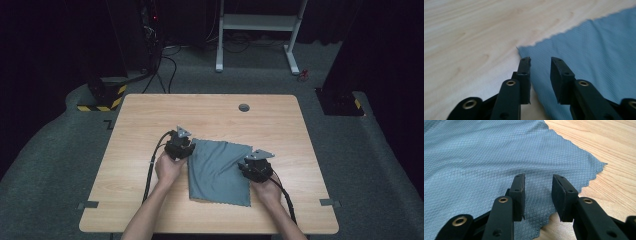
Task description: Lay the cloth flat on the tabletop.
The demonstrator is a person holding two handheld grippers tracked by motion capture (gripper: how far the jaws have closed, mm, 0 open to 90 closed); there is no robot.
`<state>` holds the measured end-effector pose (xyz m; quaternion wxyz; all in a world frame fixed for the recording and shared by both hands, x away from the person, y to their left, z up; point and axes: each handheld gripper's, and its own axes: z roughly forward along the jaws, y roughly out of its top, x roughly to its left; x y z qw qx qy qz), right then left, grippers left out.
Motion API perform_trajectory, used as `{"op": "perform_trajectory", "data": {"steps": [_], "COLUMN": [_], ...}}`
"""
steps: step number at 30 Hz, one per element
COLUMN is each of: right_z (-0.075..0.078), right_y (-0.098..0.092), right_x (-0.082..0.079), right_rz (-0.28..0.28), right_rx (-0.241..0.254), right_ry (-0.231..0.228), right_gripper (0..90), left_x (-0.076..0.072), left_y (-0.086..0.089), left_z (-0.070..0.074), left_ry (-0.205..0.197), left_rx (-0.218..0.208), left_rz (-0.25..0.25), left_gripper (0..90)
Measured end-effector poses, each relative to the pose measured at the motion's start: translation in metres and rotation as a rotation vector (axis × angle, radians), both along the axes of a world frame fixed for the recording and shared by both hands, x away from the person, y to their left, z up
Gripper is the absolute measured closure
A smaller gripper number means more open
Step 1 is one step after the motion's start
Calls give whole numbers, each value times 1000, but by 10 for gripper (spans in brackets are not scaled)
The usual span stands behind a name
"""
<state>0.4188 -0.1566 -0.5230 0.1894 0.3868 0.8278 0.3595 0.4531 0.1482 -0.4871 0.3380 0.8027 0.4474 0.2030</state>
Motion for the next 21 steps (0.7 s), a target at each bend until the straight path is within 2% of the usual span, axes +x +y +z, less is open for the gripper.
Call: {"op": "perform_trajectory", "data": {"steps": [2, 4, 8, 11, 13, 17, 21], "right_z": [0, 0, 0, 0, 0, 0, 0], "right_y": [0, 0, 0, 0, 0, 0, 0], "right_x": [0, 0, 0, 0, 0, 0, 0], "right_rz": [-1, 0, 0, -1, -1, -1, -2], "right_rx": [2, 0, 0, 0, 0, 0, 2], "right_ry": [3, 0, 0, 0, 0, 0, 4], "right_gripper": [638, 637, 637, 637, 636, 636, 636], "left_x": [-17, -33, -61, -74, -77, -76, -68], "left_y": [4, 8, 11, 8, 7, 5, 2], "left_z": [1, 0, -7, -14, -20, -25, -28], "left_ry": [-4, 9, 67, 80, 95, 119, 129], "left_rx": [-6, -13, -73, -65, -54, -99, -130], "left_rz": [-31, -56, -94, -100, -99, -93, -94], "left_gripper": [679, 663, 647, 650, 654, 683, 814]}}
